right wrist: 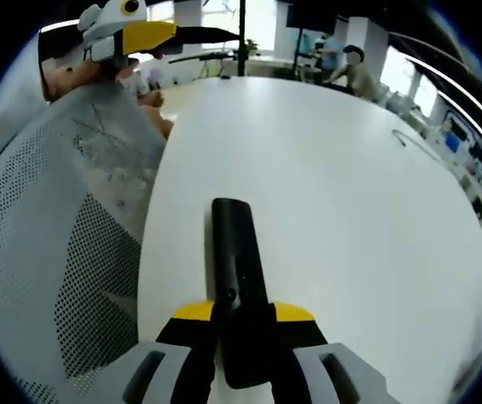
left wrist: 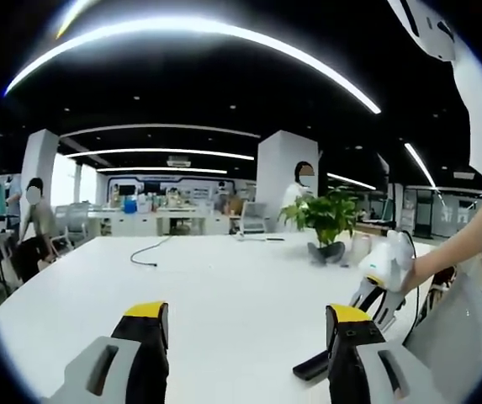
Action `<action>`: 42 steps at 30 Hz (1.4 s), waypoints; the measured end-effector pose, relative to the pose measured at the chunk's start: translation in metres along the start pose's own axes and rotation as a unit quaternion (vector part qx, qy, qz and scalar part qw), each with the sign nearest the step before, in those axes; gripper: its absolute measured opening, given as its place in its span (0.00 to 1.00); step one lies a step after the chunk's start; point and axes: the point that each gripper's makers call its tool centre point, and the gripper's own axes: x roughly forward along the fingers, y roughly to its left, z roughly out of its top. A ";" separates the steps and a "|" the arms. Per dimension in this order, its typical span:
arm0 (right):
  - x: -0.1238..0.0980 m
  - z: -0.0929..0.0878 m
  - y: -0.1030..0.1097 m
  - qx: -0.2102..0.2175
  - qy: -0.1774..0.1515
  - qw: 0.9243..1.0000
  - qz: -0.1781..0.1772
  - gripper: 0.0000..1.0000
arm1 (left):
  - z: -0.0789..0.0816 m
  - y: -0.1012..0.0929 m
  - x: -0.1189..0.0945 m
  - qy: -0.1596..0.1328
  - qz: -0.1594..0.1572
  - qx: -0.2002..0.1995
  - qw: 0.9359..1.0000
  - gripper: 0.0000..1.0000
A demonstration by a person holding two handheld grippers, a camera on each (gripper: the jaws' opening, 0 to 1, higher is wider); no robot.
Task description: Press the specified remote control buttons in sequence, fully releasing each button before pressing the next.
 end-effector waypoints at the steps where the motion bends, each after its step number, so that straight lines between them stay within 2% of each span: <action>1: 0.000 0.000 0.000 0.000 0.000 1.000 0.000 0.21 | 0.000 0.000 0.000 0.001 0.000 0.002 1.000 0.79; 20: 0.000 0.001 -0.006 0.000 0.002 1.000 0.002 0.21 | -0.003 -0.002 -0.001 0.009 -0.002 0.009 1.000 0.79; 42: 0.001 0.003 -0.031 -0.004 0.027 1.000 0.007 0.21 | -0.002 -0.001 -0.002 0.007 0.001 0.012 1.000 0.79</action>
